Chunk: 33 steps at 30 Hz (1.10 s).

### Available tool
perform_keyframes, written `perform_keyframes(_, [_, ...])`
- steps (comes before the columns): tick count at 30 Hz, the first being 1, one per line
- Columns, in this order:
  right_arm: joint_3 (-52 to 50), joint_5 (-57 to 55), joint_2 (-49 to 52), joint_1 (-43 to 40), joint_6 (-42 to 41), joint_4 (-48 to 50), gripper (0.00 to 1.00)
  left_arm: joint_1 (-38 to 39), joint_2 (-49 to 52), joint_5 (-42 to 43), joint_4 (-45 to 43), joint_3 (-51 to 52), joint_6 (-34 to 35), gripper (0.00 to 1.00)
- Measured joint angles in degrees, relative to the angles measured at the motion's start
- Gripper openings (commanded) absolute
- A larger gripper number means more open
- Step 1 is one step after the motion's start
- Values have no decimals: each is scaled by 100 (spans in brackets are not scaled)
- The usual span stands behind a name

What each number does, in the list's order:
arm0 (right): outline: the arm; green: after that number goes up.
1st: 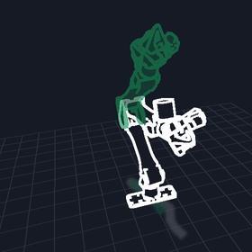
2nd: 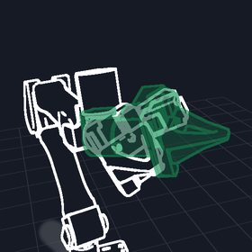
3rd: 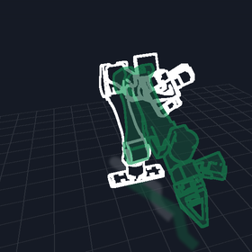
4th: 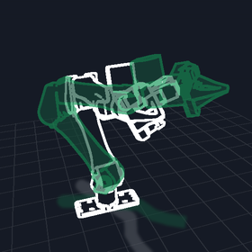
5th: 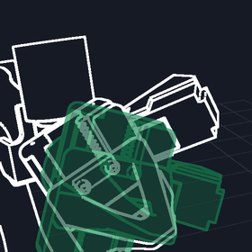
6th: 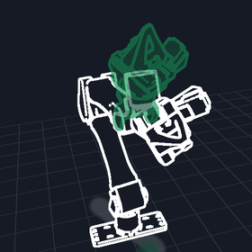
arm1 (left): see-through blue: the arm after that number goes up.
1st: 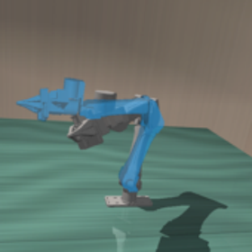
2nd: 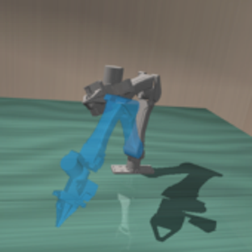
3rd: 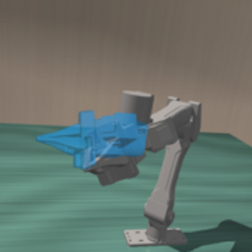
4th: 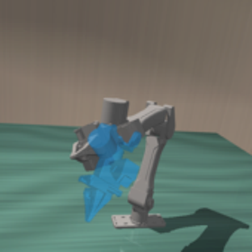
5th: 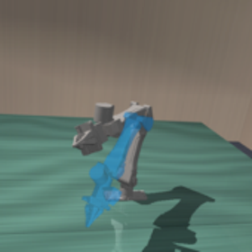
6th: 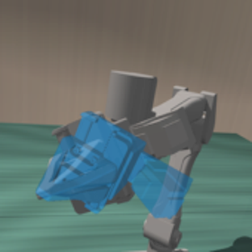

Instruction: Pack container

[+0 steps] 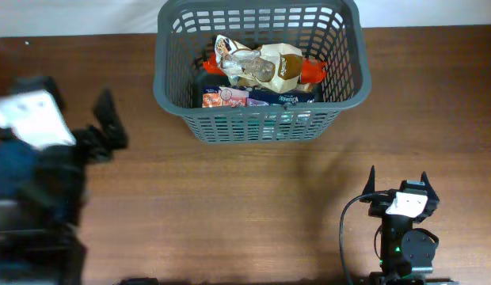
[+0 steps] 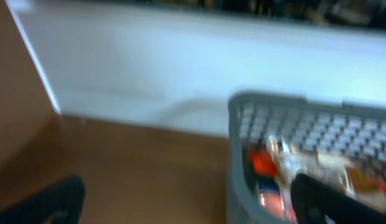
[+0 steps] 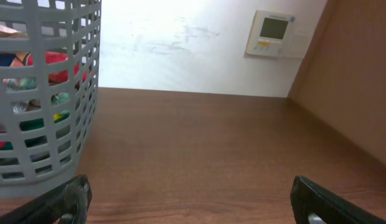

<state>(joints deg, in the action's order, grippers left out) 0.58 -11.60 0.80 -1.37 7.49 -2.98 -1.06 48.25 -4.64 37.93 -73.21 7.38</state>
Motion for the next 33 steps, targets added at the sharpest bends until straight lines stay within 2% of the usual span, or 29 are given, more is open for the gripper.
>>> perform_keyframes(2, [0,-9,0,0,2,0,99,4,-415,74,-463,988,129,99])
perform_keyframes(9, [0,-22,-11,0,2,0,99,4,-2503,149,-3115,4690,516,99])
perform_keyframes(13, [0,-22,-11,0,2,0,99,4,-3598,142,-3823,6078,586,99])
perform_keyframes(17, [0,-20,-11,0,2,0,99,4,-4286,142,-3860,6813,601,99])
perform_keyframes(21, [0,-20,-11,0,2,0,99,4,-4688,144,-3705,7128,619,99])
perform_keyframes(25, [0,-20,-11,0,4,0,99,4,-4741,142,-3340,7241,612,99])
perform_keyframes(33, [0,-20,-11,0,2,0,99,4,-4745,127,-3344,7241,372,99])
